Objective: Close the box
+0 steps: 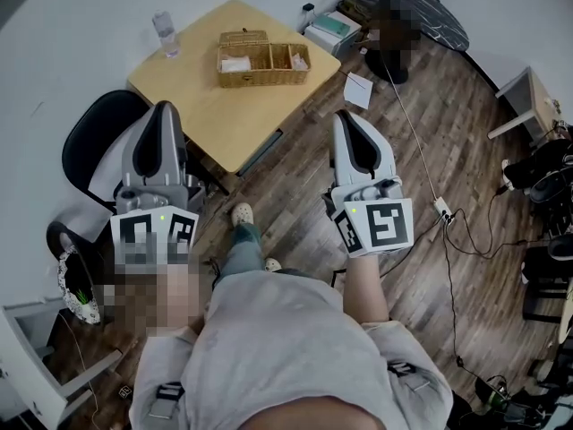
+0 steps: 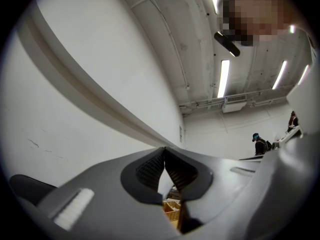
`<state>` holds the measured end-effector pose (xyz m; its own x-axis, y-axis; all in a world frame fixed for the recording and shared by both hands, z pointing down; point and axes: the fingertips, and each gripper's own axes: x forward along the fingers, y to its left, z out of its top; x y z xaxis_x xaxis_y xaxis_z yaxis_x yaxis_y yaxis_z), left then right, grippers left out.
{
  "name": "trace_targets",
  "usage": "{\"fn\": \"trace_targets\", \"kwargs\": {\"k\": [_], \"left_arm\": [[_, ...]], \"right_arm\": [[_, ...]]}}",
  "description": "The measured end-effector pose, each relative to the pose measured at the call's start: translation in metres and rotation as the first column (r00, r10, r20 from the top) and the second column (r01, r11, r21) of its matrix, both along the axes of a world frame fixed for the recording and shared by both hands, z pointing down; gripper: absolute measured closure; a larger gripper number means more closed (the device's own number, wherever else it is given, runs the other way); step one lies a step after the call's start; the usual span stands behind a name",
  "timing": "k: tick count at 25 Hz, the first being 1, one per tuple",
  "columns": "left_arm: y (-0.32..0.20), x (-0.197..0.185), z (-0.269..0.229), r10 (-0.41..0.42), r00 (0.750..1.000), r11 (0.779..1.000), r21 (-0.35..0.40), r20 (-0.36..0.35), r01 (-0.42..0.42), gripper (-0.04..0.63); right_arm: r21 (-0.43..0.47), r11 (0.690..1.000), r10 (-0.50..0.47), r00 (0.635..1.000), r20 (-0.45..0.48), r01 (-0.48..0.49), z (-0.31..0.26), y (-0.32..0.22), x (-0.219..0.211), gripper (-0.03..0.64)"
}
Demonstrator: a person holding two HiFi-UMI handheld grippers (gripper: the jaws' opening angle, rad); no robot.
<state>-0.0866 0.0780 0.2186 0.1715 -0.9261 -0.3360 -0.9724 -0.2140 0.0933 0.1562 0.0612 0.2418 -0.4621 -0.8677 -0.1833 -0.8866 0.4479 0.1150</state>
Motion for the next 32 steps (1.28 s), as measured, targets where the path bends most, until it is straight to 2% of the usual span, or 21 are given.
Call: {"fn": "trace_targets", "kwargs": {"k": [17, 32], "left_arm": [[-0.159, -0.025, -0.014, 0.059, 0.998, 0.998, 0.014, -0.003, -0.059, 0.537], [-0.267, -0.062, -0.017, 0.097, 0.995, 0.995, 0.024, 0.009, -0.098, 0.537]], "right_arm": [[0.019, 0.999, 0.038, 0.999, -0.018, -0.038, -0.017, -0.147, -0.032, 0.598], [0.020, 0.998, 0.065, 0.998, -0.021, -0.065, -0.015, -0.246, -0.072, 0.600]]}}
